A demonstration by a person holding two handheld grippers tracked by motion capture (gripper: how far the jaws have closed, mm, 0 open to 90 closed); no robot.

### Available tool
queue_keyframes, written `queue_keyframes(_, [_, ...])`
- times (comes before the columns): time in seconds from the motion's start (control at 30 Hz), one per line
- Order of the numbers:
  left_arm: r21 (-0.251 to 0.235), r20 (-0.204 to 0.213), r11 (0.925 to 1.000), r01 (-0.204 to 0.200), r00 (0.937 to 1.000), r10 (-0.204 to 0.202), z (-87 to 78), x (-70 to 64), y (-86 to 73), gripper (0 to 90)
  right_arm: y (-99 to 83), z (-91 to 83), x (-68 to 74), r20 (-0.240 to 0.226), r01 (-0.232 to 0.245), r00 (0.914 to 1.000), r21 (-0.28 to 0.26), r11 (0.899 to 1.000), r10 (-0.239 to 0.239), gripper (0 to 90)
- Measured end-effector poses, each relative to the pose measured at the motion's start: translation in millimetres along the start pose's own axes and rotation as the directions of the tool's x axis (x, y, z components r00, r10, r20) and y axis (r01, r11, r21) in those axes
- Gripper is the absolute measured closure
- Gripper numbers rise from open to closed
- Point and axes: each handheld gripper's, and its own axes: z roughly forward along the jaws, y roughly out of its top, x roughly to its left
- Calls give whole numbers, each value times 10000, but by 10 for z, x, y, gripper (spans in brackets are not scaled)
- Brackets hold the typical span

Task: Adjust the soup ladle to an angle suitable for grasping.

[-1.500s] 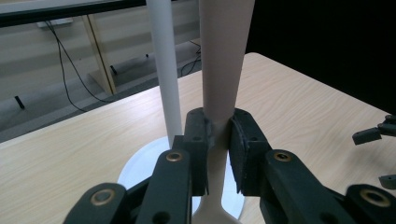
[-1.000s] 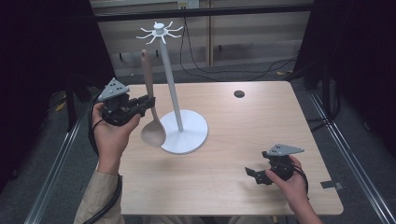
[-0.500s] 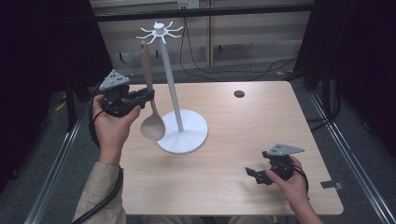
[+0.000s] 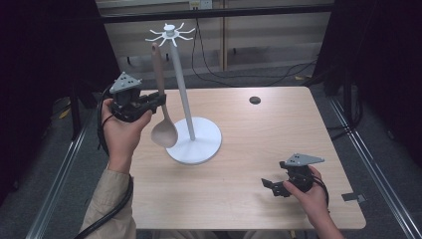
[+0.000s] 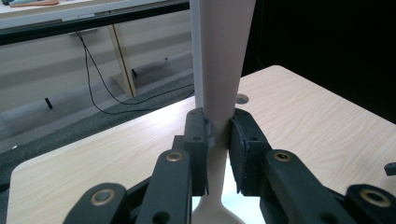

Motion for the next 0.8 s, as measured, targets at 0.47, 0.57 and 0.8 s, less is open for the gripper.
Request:
queue_keyframes(0.47, [104,-144,9999,111,9998,-110,51,26,10,782,-3,12,0,-46,-6,10000,31,10000,7,39])
queue_keyframes(0.57, [120,-118,9999,123,9999,-122,70,17,13,782,-6,13,-1,-71,-16,10000,47,10000,17,39])
queue_keyframes(0.8, [160,-140,9997,169,9998,-166,107,17,9,782,-7,14,-2,-82,-15,10000,58,10000,16,39])
